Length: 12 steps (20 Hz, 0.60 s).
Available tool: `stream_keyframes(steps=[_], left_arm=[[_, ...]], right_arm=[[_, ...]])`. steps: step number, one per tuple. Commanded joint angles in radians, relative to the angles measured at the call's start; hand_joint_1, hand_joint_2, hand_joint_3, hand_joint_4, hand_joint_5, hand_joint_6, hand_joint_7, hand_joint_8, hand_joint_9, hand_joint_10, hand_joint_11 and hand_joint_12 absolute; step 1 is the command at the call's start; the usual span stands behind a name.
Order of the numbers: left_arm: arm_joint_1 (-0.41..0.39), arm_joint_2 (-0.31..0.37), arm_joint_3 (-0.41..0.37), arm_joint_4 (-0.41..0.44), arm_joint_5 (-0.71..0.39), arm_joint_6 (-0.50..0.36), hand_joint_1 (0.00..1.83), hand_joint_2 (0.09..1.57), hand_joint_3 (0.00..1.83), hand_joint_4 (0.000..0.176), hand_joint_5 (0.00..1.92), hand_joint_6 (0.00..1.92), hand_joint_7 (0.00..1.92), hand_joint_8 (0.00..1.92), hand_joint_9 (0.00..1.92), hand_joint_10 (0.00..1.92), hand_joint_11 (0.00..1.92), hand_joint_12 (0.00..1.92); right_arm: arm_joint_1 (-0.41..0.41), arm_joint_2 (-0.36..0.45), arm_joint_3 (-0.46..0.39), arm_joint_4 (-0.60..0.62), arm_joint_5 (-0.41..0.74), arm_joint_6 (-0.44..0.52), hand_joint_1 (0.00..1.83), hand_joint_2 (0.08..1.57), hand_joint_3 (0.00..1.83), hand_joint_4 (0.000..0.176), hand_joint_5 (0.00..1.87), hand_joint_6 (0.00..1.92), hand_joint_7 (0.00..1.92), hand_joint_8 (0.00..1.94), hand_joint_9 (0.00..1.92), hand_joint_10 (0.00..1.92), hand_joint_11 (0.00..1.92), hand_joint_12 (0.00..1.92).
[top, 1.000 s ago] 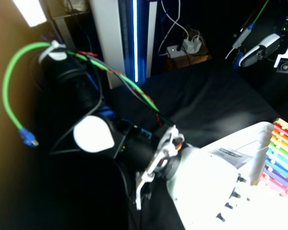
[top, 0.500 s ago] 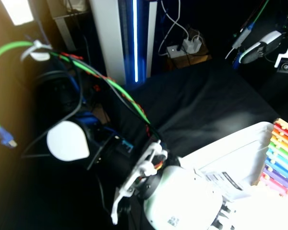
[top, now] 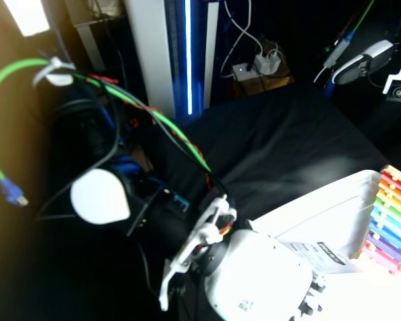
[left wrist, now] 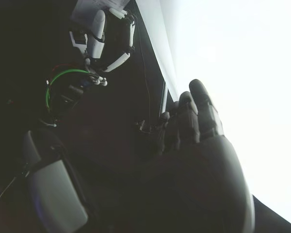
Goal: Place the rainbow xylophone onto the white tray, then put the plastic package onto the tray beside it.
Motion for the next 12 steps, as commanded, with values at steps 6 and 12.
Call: stream_keyframes(steps=[6,12], left_arm=[[-0.016,0.001,-0.002,-0.028,-0.122,-0.007,0.61,0.73,0.00,0.000,0.00,0.00,0.08,0.00,0.17,0.00,0.00,0.69],[-0.017,-0.004,0.000,-0.024,-0.120,-0.007,0.55,0.74,0.00,0.000,0.00,0.00,0.10,0.00,0.20,0.00,0.00,0.76]], right_arm=[[0.018,0.002,0.002,0.050,0.069,0.010,0.93,0.77,0.00,0.160,0.06,0.00,0.16,0.00,0.20,0.00,0.00,0.93],[0.018,0.004,-0.010,0.050,0.077,0.010,0.88,0.69,0.00,0.176,0.00,0.00,0.00,0.00,0.01,0.00,0.00,0.54]])
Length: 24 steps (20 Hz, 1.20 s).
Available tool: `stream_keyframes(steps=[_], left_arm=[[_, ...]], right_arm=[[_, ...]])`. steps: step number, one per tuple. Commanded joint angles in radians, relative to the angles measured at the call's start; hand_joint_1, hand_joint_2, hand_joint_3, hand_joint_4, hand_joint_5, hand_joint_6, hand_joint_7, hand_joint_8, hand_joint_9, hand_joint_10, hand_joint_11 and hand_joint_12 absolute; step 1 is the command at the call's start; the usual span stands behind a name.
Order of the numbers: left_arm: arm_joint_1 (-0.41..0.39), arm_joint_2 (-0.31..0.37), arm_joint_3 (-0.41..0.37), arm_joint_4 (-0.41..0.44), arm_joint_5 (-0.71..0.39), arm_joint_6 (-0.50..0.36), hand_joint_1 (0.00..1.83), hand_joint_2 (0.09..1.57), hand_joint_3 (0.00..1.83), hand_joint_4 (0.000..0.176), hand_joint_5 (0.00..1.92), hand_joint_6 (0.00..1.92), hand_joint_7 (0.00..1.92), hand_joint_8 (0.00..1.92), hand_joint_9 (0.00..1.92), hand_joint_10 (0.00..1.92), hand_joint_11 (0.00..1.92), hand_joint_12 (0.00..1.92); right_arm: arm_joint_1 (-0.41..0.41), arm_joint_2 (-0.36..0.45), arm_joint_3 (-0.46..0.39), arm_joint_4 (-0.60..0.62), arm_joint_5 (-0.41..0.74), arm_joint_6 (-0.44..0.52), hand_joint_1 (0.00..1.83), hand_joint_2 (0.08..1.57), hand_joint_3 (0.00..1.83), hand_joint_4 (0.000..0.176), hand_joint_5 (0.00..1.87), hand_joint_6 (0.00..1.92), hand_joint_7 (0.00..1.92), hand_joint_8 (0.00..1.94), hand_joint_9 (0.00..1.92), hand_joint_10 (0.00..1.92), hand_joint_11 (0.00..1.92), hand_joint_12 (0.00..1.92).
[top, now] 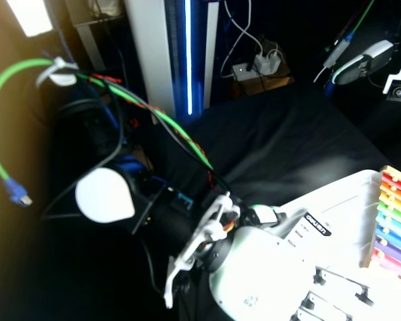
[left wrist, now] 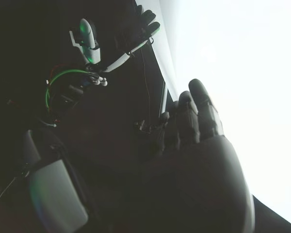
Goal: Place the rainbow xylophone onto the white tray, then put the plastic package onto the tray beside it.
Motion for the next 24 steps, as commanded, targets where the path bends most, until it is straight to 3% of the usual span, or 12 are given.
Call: stream_keyframes(steps=[1,4,5,7,9,10,12,14,15,21,23,24], left_arm=[[-0.017,-0.004,0.000,-0.027,-0.119,-0.007,0.56,0.73,0.00,0.000,0.00,0.00,0.10,0.00,0.20,0.00,0.00,0.80],[-0.017,-0.007,0.003,-0.026,-0.115,-0.007,0.61,0.72,0.00,0.000,0.00,0.00,0.09,0.00,0.22,0.01,0.00,0.83],[-0.017,-0.009,0.005,-0.026,-0.114,-0.007,0.67,0.73,0.00,0.028,0.00,0.00,0.09,0.00,0.18,0.00,0.00,0.69],[-0.017,-0.010,0.007,-0.026,-0.110,-0.007,0.69,0.73,0.00,0.025,0.00,0.00,0.09,0.00,0.17,0.00,0.00,0.67],[-0.023,-0.010,0.010,-0.025,-0.101,-0.007,0.70,0.74,0.01,0.060,0.00,0.00,0.07,0.00,0.16,0.00,0.00,0.66],[-0.028,-0.010,0.013,-0.023,-0.096,-0.007,0.65,0.76,0.00,0.026,0.00,0.00,0.06,0.00,0.16,0.00,0.00,0.68],[-0.039,-0.011,0.019,-0.018,-0.078,-0.006,0.70,0.78,0.00,0.015,0.00,0.00,0.06,0.00,0.16,0.00,0.00,0.56],[-0.059,-0.010,0.025,-0.009,-0.054,-0.006,0.68,0.78,0.00,0.039,0.00,0.00,0.05,0.00,0.15,0.00,0.00,0.54],[-0.070,-0.010,0.028,-0.004,-0.042,-0.006,0.68,0.75,0.00,0.000,0.00,0.00,0.05,0.00,0.16,0.00,0.00,0.54],[-0.123,-0.007,0.038,0.022,0.012,-0.006,0.71,0.74,0.00,0.009,0.00,0.00,0.04,0.00,0.17,0.00,0.00,0.56],[-0.138,-0.001,0.037,0.028,0.019,-0.006,0.65,0.74,0.00,0.058,0.00,0.00,0.11,0.01,0.19,0.01,0.00,0.57],[-0.141,0.004,0.034,0.028,0.017,-0.006,0.65,0.74,0.00,0.058,0.00,0.00,0.11,0.01,0.19,0.01,0.00,0.57]], right_arm=[[0.018,0.003,-0.001,0.048,0.074,0.007,0.86,0.69,0.00,0.176,0.00,0.00,0.00,0.00,0.00,0.00,0.00,0.56],[0.018,0.003,-0.008,0.049,0.106,0.007,0.79,0.69,0.00,0.176,0.00,0.00,0.00,0.00,0.00,0.00,0.00,0.35],[0.018,0.003,-0.010,0.049,0.119,0.007,0.77,0.69,0.00,0.176,0.00,0.00,0.00,0.00,0.00,0.00,0.00,0.29],[0.023,0.003,-0.017,0.049,0.142,0.007,0.76,0.67,0.00,0.176,0.00,0.00,0.00,0.00,0.02,0.00,0.00,0.47],[0.033,0.004,-0.031,0.049,0.164,0.007,0.74,0.70,0.01,0.176,0.00,0.00,0.00,0.00,0.00,0.00,0.00,0.44],[0.041,0.006,-0.040,0.049,0.180,0.006,0.76,0.68,0.00,0.176,0.00,0.00,0.00,0.00,0.00,0.00,0.00,0.47],[0.050,0.011,-0.057,0.049,0.201,-0.004,0.70,0.65,0.00,0.176,0.00,0.00,0.00,0.00,0.01,0.00,0.00,0.55],[0.074,0.033,-0.097,0.049,0.204,-0.042,0.69,0.66,0.00,0.176,0.00,0.00,0.00,0.00,0.01,0.00,0.00,0.50],[0.085,0.047,-0.119,0.049,0.204,-0.056,0.66,0.65,0.00,0.176,0.00,0.00,0.00,0.00,0.01,0.00,0.00,0.21],[0.119,0.090,-0.203,0.048,0.258,-0.105,0.69,0.62,0.00,0.176,0.00,0.00,0.00,0.00,0.00,0.00,0.00,0.00],[0.125,0.117,-0.238,0.048,0.266,-0.126,0.72,0.63,0.00,0.176,0.00,0.00,0.00,0.00,0.00,0.00,0.03,0.02],[0.128,0.131,-0.256,0.049,0.267,-0.136,0.72,0.63,0.00,0.176,0.00,0.00,0.00,0.00,0.00,0.00,0.03,0.02]])
